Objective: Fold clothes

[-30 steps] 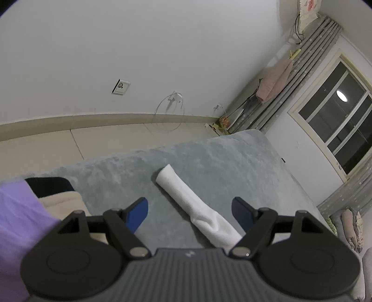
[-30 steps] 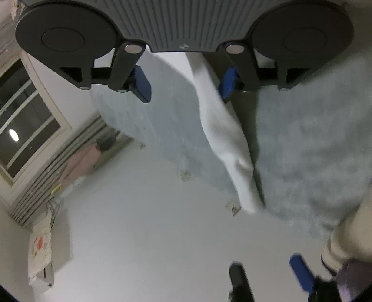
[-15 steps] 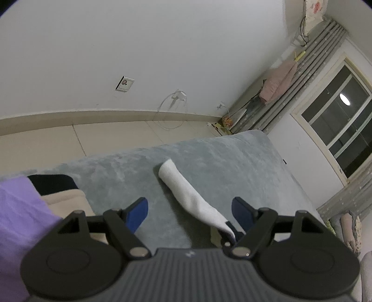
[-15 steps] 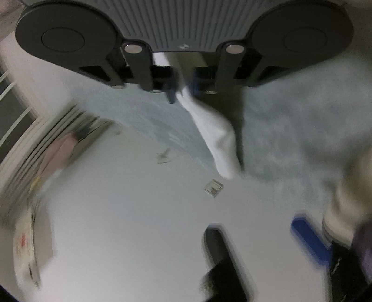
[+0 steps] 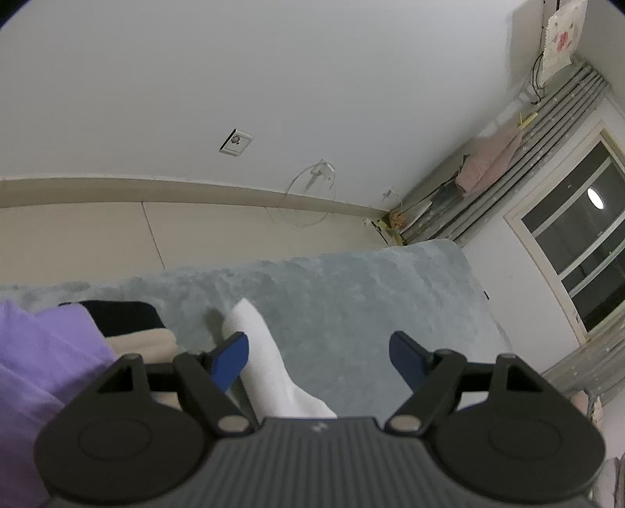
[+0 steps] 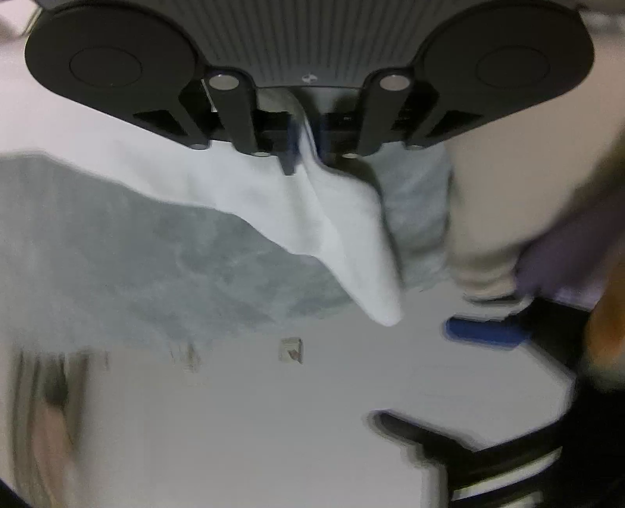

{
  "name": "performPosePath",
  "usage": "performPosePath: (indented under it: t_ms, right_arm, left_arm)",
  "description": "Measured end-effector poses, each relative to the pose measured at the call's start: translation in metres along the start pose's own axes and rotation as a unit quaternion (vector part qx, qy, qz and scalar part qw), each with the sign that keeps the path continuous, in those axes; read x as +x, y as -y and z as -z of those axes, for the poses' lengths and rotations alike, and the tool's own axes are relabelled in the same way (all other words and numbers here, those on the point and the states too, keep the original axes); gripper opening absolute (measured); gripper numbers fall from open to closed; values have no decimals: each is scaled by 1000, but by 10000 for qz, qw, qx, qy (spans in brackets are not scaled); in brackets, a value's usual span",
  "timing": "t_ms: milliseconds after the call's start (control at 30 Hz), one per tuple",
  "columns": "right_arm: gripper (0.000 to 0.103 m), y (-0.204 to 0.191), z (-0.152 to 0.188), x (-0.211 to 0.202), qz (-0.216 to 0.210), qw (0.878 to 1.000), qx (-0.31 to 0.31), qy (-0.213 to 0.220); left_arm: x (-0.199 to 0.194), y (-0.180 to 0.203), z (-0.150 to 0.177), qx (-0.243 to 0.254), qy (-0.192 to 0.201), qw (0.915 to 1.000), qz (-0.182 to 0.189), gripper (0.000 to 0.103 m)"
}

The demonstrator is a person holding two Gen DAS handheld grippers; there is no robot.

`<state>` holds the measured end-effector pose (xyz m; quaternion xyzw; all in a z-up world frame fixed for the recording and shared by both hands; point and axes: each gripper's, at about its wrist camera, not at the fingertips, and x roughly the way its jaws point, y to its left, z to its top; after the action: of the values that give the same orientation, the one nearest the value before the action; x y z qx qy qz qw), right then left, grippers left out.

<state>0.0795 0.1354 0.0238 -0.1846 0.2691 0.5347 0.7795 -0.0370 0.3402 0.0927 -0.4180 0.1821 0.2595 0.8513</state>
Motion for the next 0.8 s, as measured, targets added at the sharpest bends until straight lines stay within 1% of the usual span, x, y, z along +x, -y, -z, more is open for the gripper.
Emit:
performPosePath:
  t_ms: [33,67,100,133,167,233,300,367,400,467,533,600,633,667,700,800]
  right_arm:
    - [25,2,-7,-1,-39,10000,-3,34]
    - [31,5,-13,-4,-149,9998,45,97]
    - [35,9,-18,-11,-359,9990,167,216]
    - [44,14,-23,-21,-526,9976,265,365]
    - [54,22,-27,-30,-596,9964,309,520]
    - [63,41,-34,-48,-535,9951,391,729]
    - [65,67,-39,-61,-484,9935,652,800]
    - [65,98,-38,-70,-440,9905,1056,765]
    - [65,112,-37,-73,-284,9903,1164,710]
    - [65,132,-35,-73,379,9924,1074,474]
    - [65,145,-29,-62,951,9926,752,43]
    - [65,155,-22,-51,1484,9874,372,-396]
    - [65,159,-19,-46,1682,9841,227,-522]
    - [65,165,-16,-42,1826,9811,251,-581]
    - [66,172,-13,-39,1925,9786,404,-600]
    - [65,187,1,-26,2039,9711,988,-744]
  left_arm:
    - [0,1,0,23,-1,10000,1,78]
    - [1,1,0,35,-4,10000,3,78]
    - [1,1,-1,44,-7,10000,4,78]
    - [1,0,-1,37,-13,10000,8,78]
    - [2,0,-1,26,-17,10000,9,78]
    - [3,-1,-2,22,-36,10000,15,78]
    - [4,-1,-1,30,-67,10000,29,78]
    - [6,0,-1,34,-100,9999,43,78]
    - [6,0,-1,35,-117,9999,46,78]
    - [8,0,0,29,-159,9999,36,78]
    - [12,-1,2,16,-227,9997,25,78]
    - [14,-1,4,39,-264,9996,8,78]
    - [14,-1,5,58,-265,9996,-11,78]
    - [15,0,5,79,-259,9996,-30,78]
    - [15,1,6,103,-254,9996,-48,78]
    - [18,2,8,184,-276,9994,-124,78]
